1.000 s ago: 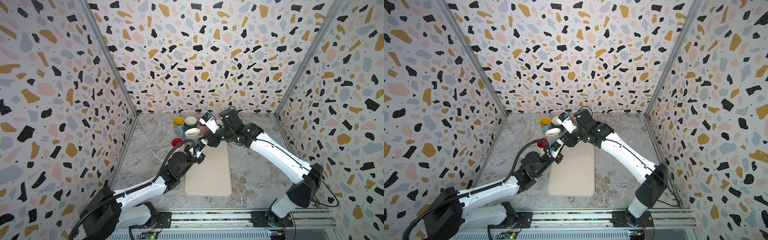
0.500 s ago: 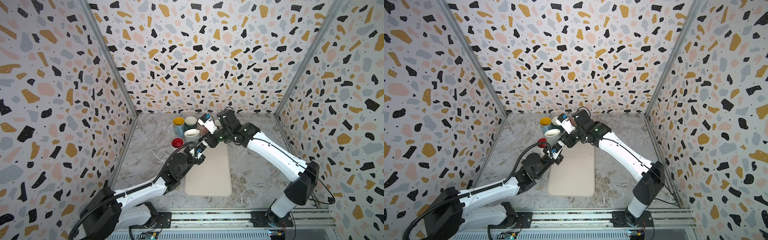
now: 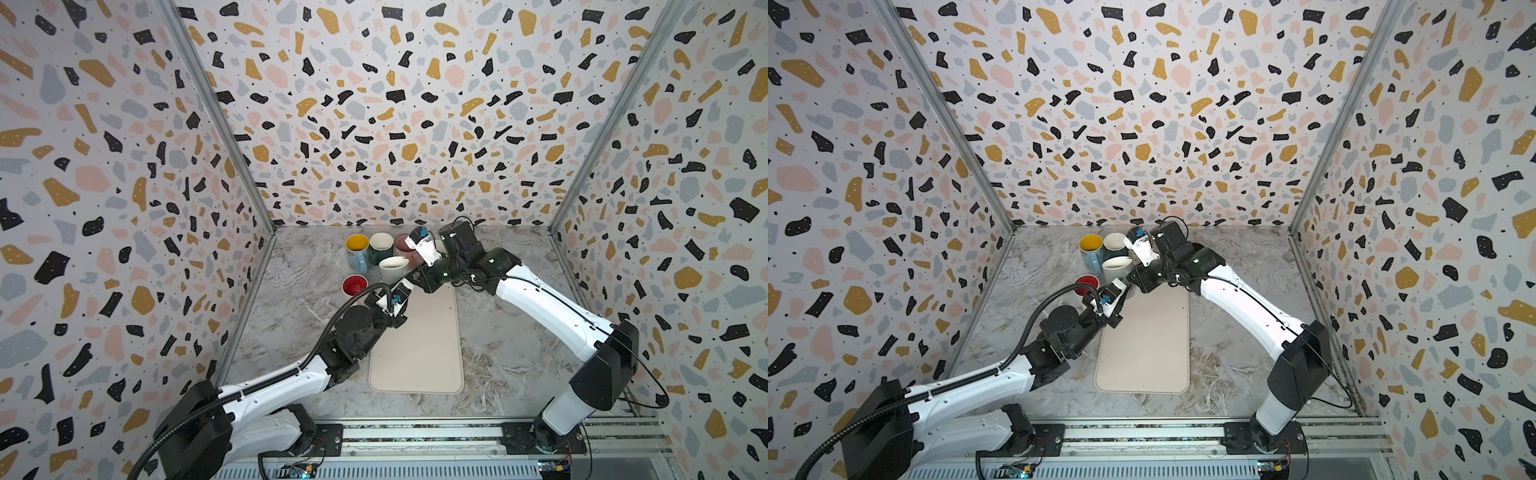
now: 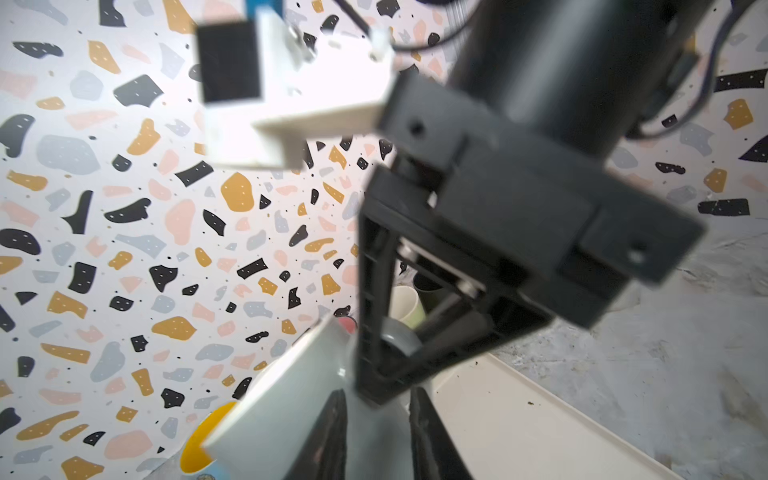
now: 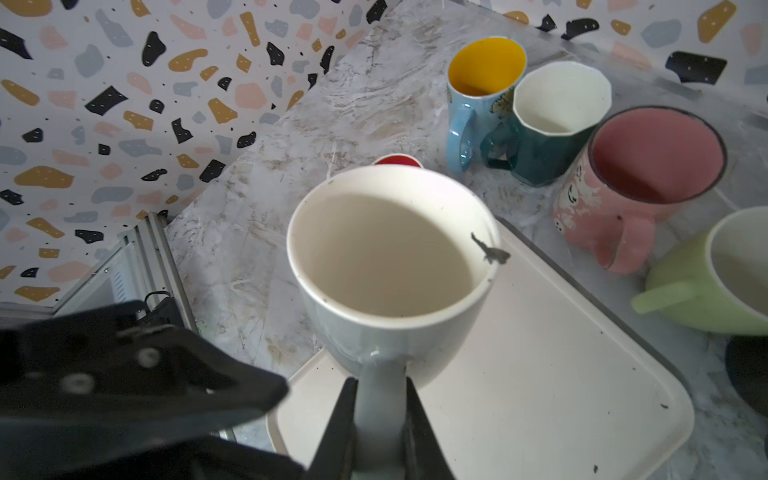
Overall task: Turn the mug right side up
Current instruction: 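Close the right gripper on the handle while the left gripper releases and withdraws, then carry the grey mug mouth-up with the right gripper beside the black mug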
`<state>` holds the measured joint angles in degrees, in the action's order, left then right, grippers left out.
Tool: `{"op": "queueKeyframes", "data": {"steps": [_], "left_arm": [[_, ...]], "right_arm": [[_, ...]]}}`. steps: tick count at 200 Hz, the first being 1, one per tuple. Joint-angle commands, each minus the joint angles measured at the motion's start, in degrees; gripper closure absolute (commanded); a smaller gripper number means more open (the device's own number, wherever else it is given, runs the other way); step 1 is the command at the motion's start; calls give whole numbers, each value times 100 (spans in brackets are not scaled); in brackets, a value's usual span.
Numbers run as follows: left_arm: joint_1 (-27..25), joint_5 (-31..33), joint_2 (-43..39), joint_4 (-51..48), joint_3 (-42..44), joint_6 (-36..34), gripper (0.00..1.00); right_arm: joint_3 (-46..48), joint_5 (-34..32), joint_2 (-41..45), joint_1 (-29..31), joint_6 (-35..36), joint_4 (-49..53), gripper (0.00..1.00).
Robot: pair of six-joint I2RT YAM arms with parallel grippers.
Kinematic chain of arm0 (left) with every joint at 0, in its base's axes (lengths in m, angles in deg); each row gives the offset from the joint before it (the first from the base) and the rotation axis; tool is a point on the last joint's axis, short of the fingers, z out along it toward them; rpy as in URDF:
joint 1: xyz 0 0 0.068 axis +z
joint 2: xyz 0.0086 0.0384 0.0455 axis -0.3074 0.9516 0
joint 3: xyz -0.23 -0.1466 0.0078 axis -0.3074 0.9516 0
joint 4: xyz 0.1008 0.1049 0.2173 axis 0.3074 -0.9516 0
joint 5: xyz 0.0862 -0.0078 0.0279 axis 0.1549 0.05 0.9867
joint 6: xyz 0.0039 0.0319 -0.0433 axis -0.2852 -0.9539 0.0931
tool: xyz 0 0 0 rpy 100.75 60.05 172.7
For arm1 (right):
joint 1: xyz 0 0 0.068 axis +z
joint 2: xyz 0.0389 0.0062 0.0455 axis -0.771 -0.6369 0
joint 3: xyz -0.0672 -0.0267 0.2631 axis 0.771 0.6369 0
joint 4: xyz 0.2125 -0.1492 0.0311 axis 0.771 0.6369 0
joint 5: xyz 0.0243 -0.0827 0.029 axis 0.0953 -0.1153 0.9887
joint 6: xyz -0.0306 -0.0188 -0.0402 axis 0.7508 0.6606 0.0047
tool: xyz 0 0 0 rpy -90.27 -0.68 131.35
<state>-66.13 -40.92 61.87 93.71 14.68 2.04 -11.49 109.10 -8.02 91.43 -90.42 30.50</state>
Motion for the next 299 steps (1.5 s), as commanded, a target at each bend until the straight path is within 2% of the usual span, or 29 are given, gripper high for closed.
{"op": "queueKeyframes", "data": {"steps": [1,27,72,116,158,209,299], "left_arm": [[6,-16,-194,151,-194,171,68],[7,26,-281,-186,-234,324,65],[13,517,-310,-1007,-690,708,62],[145,624,-210,-1810,-1229,1100,59],[765,-76,8,-2660,-1749,1941,58],[1742,-1280,463,-3251,-2230,3030,59],[2621,-2123,490,-2713,-1948,4010,58]], "right_arm": [[55,-89,524,-47,-184,-435,100],[334,-298,819,-240,-305,-677,100],[924,-1133,1334,-445,-321,-857,100],[1551,-1801,1753,-605,-342,-1083,100],[2173,-2697,2150,-677,-307,-1297,100],[3183,-3238,2564,-896,-425,-2040,100],[4602,-4200,2776,-1284,-644,-3401,100]]}}
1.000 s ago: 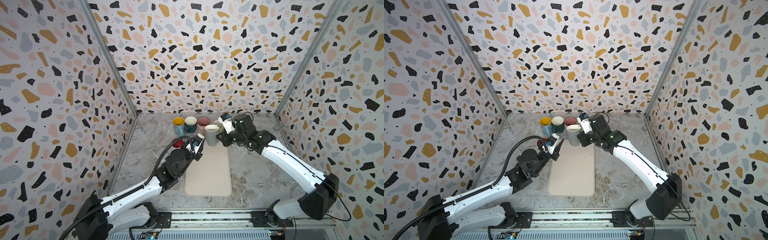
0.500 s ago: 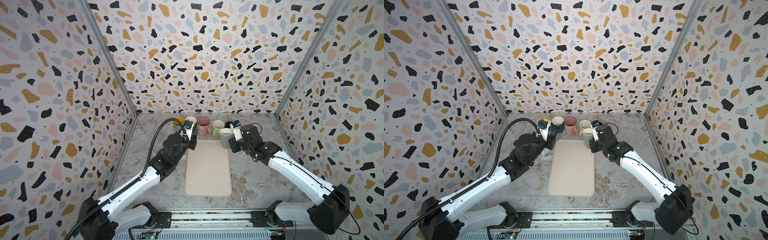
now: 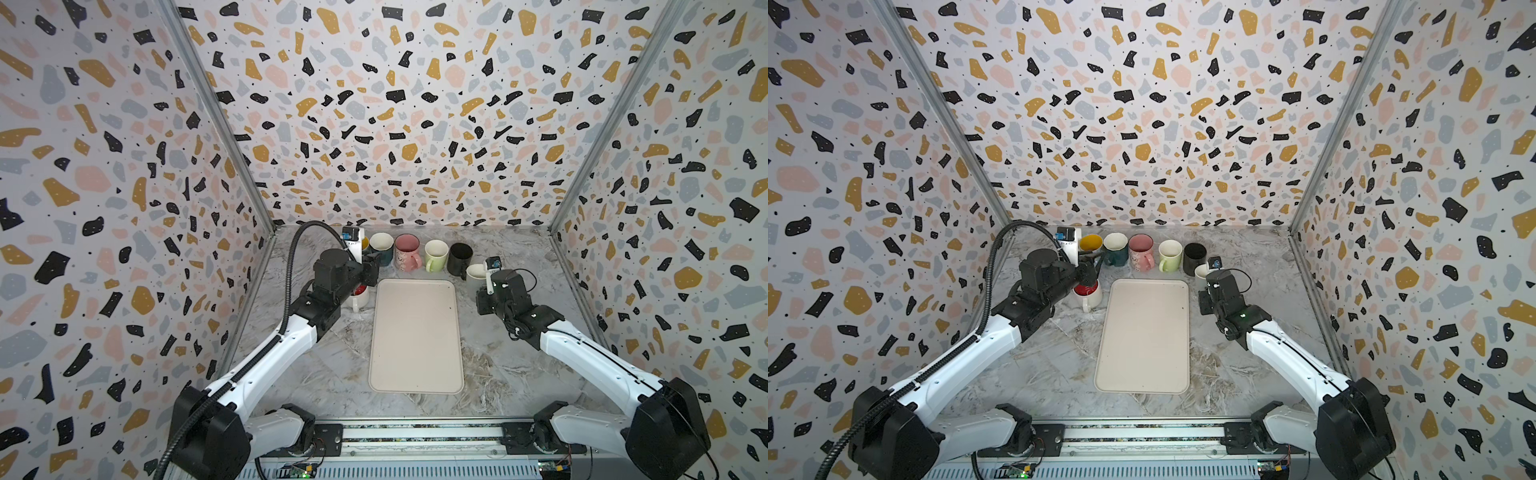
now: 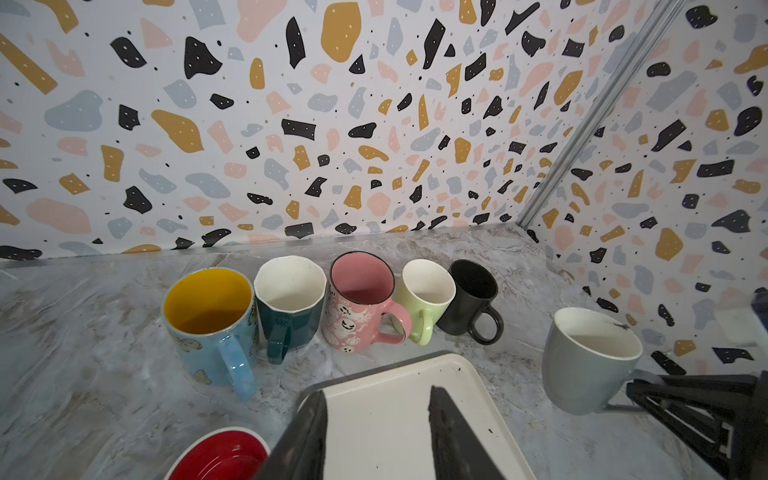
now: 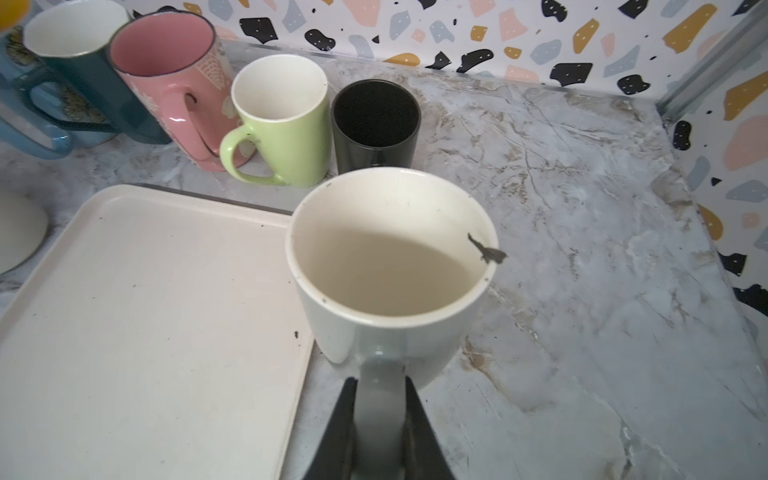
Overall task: Turn the mug right side up
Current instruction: 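Carry the grey mug mouth-up with the right gripper beside the black mug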
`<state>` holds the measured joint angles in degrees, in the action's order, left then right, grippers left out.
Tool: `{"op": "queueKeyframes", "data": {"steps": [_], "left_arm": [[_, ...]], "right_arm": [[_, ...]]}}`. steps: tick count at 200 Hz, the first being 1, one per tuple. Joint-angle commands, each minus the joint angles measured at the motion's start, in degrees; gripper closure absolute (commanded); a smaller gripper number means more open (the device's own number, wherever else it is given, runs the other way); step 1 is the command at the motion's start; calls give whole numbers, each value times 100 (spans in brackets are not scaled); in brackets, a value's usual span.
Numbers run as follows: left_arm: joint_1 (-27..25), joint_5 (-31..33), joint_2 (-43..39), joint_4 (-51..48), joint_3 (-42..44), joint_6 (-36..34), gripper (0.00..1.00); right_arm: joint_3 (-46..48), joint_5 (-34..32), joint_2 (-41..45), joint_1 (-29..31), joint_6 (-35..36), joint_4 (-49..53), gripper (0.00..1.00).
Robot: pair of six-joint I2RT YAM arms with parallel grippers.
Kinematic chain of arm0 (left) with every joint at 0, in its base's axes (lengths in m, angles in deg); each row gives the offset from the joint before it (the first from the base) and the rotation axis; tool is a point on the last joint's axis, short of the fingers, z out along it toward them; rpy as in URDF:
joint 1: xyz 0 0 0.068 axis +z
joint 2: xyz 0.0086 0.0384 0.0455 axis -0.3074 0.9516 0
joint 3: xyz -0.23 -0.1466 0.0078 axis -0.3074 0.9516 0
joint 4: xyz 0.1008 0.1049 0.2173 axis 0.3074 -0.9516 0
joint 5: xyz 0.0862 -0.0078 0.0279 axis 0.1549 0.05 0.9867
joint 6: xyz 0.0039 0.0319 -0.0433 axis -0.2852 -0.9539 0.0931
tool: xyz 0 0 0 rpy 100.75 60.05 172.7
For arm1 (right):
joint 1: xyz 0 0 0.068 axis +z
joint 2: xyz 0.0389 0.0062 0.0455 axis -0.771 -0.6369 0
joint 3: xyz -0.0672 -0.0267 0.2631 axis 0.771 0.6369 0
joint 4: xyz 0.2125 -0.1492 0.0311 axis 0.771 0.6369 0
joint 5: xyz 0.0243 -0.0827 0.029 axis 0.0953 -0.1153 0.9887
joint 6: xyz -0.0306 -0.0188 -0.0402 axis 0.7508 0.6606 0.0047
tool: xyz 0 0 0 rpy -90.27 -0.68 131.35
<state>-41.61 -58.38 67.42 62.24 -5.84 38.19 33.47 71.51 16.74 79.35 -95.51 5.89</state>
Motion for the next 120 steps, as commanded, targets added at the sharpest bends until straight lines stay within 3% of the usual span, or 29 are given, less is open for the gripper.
{"op": "queueKeyframes", "data": {"steps": [1,120], "left_arm": [[175,-380,-61,440,109,402,58],[516,-583,-134,682,351,739,56]], "right_arm": [[115,-445,302,-81,-138,-953,100],[1177,119,283,-164,-323,-2520,100]]}}
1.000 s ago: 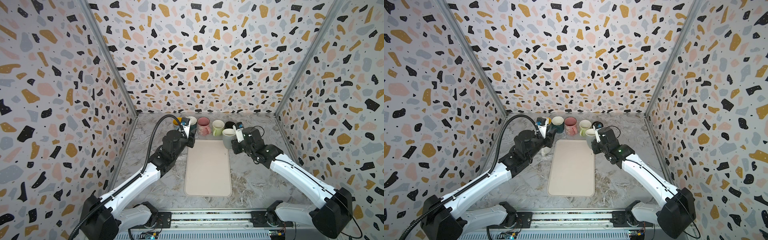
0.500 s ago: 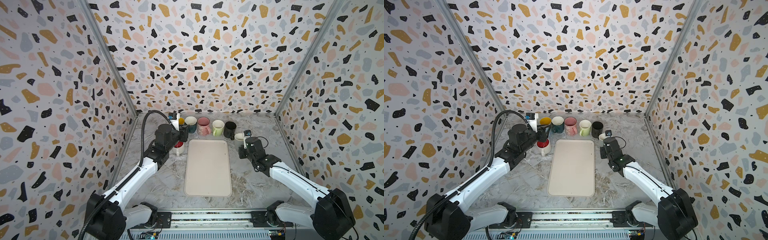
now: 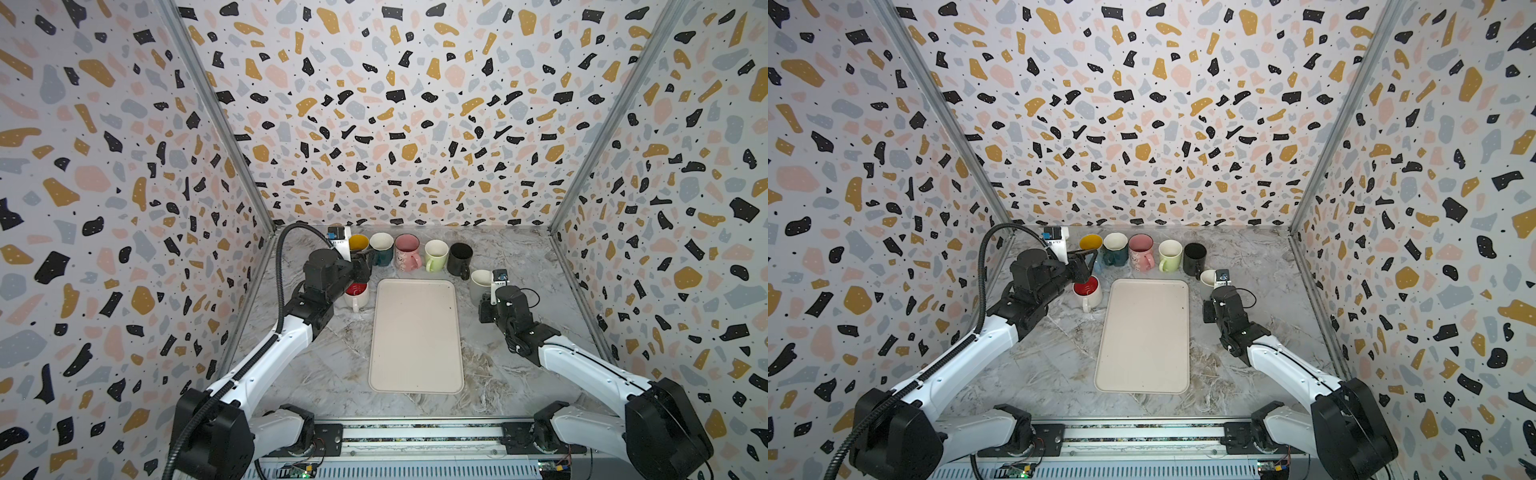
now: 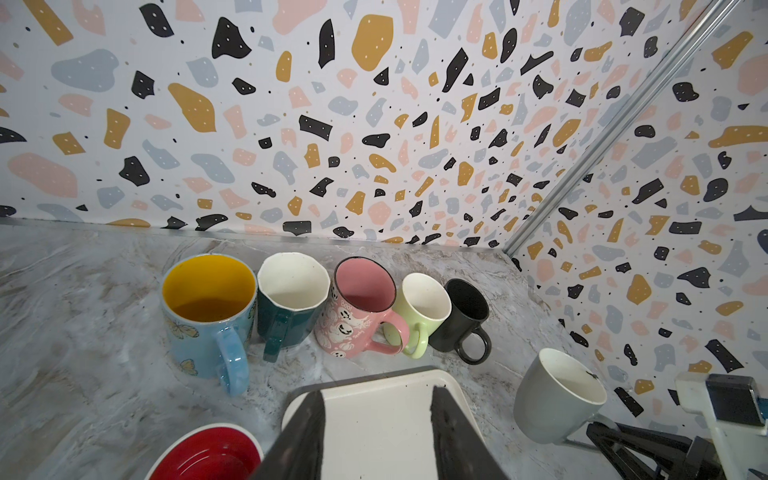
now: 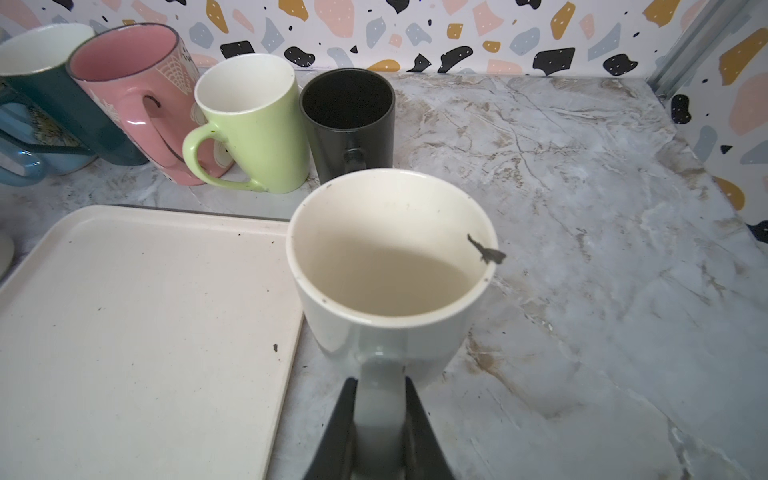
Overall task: Turn the mug right side up
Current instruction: 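Carry the grey mug mouth-up with the right gripper beside the black mug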
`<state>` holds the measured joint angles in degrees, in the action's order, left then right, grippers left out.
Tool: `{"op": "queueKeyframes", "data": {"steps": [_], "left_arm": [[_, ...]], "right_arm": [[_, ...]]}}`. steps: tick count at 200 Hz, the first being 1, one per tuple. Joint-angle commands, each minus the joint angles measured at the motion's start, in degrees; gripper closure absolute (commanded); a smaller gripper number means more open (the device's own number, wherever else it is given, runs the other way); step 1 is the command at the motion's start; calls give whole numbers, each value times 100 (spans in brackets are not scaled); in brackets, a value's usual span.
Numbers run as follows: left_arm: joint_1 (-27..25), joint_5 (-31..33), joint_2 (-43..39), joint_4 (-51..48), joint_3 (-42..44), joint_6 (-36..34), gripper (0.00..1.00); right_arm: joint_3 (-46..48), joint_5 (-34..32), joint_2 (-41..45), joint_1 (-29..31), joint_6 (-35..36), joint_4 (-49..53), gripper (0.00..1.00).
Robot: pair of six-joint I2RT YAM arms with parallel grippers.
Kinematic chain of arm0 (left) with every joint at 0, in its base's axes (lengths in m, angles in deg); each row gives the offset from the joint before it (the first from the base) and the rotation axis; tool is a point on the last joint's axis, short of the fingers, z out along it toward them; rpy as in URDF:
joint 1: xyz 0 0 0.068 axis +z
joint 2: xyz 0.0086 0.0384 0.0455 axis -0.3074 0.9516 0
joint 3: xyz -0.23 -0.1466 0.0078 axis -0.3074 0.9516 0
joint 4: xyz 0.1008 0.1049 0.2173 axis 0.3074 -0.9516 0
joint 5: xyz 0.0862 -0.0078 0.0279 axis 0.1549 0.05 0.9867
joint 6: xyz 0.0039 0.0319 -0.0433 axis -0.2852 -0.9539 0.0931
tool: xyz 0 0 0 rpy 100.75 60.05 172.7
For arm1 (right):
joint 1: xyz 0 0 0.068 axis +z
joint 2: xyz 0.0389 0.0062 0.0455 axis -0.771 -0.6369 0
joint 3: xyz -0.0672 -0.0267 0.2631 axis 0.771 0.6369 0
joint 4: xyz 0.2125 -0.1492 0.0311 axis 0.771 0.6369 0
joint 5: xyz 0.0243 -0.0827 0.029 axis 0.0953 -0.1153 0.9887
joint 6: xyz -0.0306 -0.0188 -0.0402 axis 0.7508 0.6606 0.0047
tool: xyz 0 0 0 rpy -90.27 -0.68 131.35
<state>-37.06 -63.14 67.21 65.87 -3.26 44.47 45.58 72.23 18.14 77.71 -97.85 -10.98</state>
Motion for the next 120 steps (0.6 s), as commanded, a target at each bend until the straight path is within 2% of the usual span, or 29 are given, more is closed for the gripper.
{"op": "queueKeyframes", "data": {"steps": [1,120], "left_arm": [[70,-107,-109,319,93,114,56],[178,-232,-79,587,136,204,56]], "right_arm": [[-28,49,144,-1,-91,-842,100],[361,268,-110,9,-239,-1308,100]]}}
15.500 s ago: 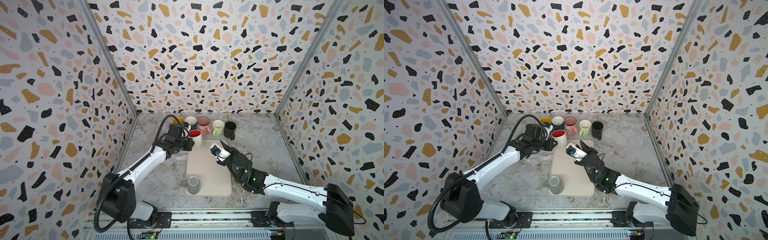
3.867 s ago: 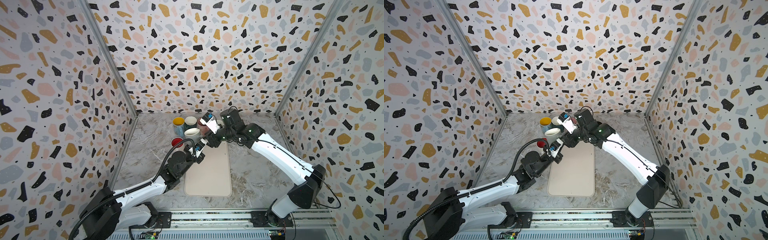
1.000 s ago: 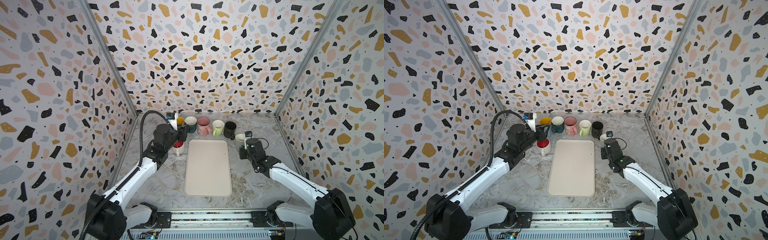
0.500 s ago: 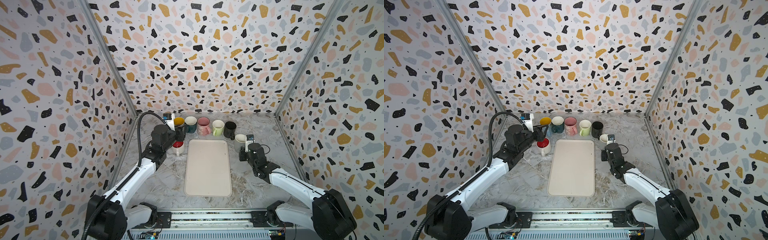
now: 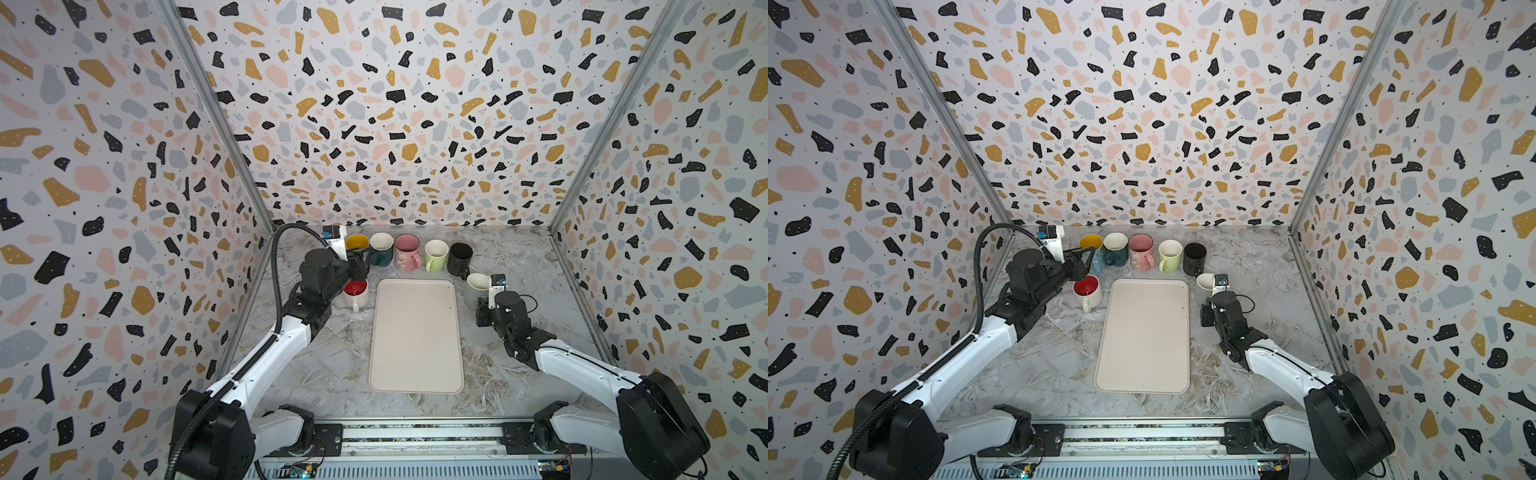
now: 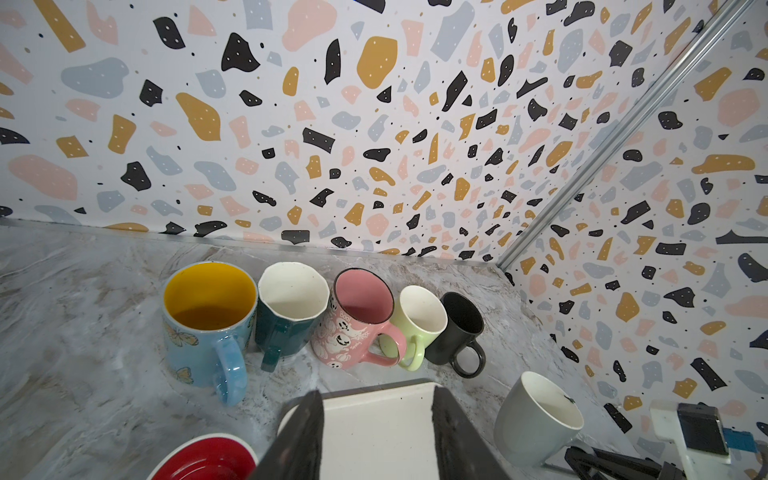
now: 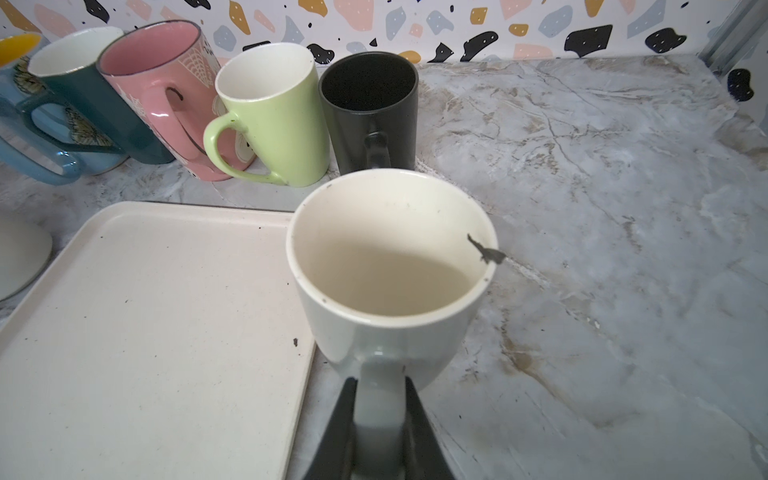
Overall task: Turn the mug right side up
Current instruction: 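Carry the grey mug mouth-up with the right gripper beside the black mug, then lower the grey mug upright onto the table and open the right gripper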
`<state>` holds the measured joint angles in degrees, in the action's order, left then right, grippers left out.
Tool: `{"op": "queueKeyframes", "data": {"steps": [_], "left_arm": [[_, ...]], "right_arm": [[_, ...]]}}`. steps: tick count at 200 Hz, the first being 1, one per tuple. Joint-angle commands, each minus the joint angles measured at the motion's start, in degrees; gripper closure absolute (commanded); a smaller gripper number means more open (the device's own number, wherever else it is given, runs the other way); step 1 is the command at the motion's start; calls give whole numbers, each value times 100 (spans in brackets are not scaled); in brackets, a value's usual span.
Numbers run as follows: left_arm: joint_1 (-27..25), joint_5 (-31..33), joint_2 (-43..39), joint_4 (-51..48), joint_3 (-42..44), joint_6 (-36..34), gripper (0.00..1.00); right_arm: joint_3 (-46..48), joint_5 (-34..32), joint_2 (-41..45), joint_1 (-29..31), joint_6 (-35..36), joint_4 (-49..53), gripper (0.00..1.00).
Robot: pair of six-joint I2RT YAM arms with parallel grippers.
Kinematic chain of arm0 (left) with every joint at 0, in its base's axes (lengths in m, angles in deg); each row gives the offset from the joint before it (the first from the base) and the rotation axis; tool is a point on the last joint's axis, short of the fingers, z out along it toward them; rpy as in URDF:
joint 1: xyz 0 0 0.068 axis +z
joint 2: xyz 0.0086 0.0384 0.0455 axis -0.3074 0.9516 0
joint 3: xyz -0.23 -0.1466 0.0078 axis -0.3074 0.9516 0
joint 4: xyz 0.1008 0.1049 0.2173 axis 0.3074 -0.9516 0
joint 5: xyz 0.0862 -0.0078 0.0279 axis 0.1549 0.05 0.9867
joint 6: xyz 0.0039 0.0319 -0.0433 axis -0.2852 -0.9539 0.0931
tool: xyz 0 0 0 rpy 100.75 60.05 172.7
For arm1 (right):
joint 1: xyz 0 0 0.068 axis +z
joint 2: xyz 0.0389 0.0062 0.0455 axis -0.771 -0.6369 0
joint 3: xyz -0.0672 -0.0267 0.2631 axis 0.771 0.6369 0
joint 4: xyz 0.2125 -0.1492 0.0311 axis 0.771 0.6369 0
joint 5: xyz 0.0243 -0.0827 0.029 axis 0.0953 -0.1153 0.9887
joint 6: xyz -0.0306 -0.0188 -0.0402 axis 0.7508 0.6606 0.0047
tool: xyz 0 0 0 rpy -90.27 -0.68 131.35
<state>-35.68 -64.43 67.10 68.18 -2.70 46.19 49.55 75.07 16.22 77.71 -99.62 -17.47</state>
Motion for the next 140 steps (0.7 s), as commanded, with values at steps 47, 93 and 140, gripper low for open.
{"op": "queueKeyframes", "data": {"steps": [47,93,140], "left_arm": [[47,-103,-51,360,80,30,55],[60,-93,-50,342,71,10,55],[64,-103,-99,371,125,-39,55]], "right_arm": [[-9,-46,-88,24,-135,-694,100],[18,-45,-246,50,-188,-832,100],[8,-38,-434,124,-214,-937,100]]}}
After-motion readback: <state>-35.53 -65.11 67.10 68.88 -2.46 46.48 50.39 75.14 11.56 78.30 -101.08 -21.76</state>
